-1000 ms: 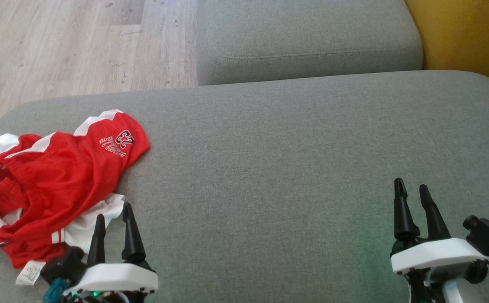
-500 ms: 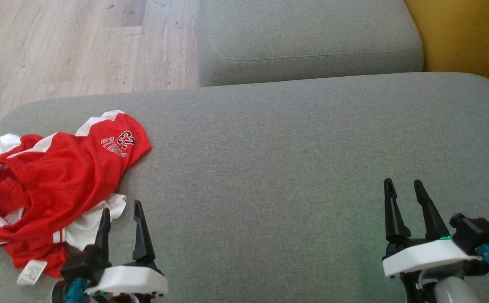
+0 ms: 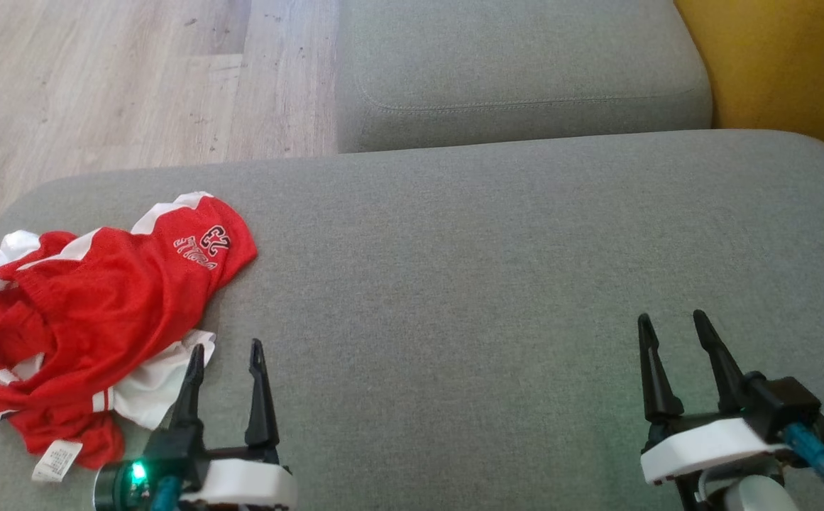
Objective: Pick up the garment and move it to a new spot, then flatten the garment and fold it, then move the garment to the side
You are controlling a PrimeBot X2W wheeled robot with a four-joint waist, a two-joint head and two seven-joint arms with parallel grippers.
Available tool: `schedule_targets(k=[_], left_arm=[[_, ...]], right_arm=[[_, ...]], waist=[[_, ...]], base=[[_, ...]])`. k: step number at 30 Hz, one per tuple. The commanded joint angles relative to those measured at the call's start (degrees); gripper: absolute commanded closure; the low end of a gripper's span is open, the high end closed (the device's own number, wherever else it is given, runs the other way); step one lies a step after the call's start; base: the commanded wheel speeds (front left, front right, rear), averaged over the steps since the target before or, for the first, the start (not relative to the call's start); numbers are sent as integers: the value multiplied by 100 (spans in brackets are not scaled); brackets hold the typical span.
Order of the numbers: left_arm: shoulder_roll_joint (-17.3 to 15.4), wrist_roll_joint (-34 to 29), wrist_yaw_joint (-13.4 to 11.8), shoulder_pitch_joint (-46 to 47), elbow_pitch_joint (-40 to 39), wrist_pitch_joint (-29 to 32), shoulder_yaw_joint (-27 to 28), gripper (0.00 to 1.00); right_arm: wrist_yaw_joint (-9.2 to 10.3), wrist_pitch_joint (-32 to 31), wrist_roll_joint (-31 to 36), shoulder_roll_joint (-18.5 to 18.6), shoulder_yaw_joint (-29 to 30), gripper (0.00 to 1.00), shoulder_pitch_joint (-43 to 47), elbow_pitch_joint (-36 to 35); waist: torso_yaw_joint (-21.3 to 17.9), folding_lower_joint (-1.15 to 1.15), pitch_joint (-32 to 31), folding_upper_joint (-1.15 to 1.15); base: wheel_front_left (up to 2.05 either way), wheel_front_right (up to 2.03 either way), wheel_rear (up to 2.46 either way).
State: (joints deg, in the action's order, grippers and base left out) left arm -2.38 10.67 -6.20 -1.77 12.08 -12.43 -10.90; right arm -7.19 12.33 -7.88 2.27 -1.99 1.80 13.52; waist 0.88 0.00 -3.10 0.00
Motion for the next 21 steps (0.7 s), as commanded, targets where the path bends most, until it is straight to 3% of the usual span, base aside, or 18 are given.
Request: schedule_targets(k=[1, 10, 21], left_arm=[[-46, -254, -71, 130, -156, -109, 115, 0], [-50, -911, -169, 100, -143, -257, 26, 0], [-50, -907, -196, 101, -95, -257, 13, 0]], right_arm=[[-28, 119, 236, 57, -148, 0, -174, -176], [-30, 267, 876, 61, -220, 0, -133, -184], [-30, 267, 835, 61, -256, 0, -120, -197]], waist=[[9, 0, -8, 0], [9, 0, -65, 0], [-4, 0, -49, 0]], base=[[0, 0, 0], [0, 0, 0], [0, 0, 0]])
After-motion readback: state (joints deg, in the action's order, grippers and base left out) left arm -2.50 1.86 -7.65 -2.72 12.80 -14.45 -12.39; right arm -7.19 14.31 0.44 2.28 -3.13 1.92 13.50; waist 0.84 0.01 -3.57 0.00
